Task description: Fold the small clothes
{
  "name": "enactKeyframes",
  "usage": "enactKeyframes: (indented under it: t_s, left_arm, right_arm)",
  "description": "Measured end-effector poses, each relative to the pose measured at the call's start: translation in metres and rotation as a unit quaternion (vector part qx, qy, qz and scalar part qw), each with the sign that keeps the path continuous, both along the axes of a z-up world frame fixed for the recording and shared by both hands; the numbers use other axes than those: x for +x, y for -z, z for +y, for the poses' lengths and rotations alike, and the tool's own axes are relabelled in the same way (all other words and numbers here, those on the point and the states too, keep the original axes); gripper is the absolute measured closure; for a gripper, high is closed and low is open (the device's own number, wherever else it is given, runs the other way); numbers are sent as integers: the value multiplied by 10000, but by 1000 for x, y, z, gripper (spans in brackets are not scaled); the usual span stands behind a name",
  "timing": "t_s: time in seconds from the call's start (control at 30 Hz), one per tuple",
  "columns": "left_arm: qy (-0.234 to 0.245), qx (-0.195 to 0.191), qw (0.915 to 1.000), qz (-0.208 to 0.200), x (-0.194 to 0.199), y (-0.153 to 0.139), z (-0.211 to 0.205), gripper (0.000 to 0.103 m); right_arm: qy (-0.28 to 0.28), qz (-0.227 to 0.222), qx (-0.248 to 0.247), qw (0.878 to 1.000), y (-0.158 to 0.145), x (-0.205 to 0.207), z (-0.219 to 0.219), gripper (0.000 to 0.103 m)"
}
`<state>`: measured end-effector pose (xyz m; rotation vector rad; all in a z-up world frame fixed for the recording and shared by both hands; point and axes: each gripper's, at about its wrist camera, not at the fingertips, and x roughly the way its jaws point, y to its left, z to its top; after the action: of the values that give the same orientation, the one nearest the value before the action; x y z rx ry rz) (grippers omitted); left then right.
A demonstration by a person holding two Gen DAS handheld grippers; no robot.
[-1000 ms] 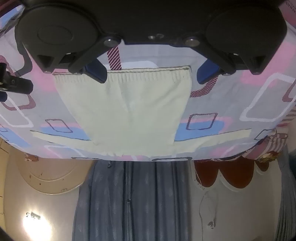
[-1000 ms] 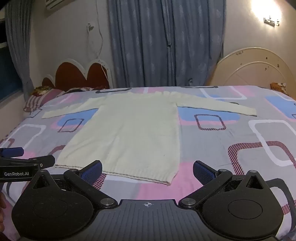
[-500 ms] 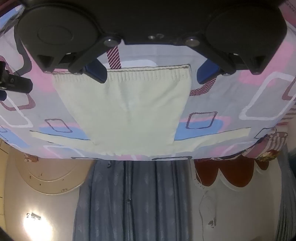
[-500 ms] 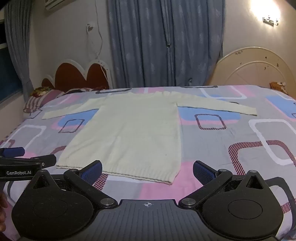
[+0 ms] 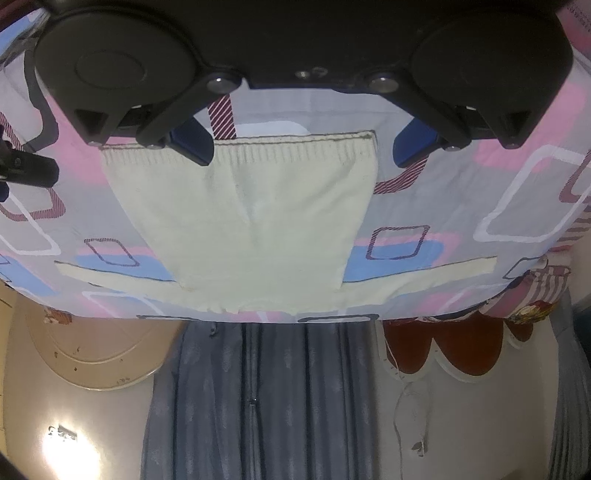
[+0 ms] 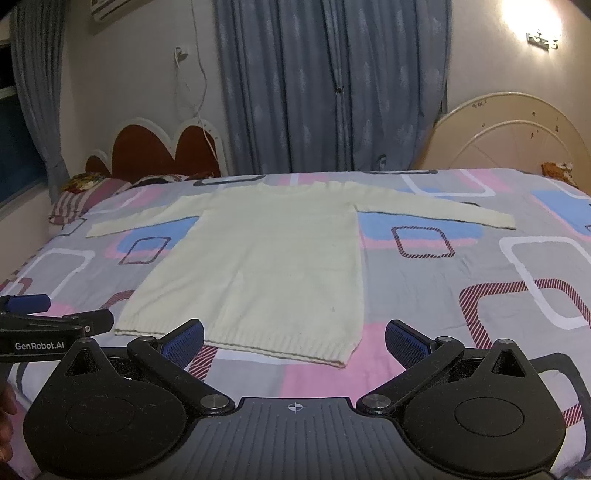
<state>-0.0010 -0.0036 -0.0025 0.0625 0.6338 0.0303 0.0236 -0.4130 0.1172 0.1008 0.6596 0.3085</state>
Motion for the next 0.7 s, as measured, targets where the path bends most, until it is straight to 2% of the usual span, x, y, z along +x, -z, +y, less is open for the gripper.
enactKeyframes:
  t_s: [0.7]
  left_arm:
    - [-30,40,10000,-35,0,0,-3,0]
  right_arm:
    - [55,66,202,9998,-2,5,-1,0]
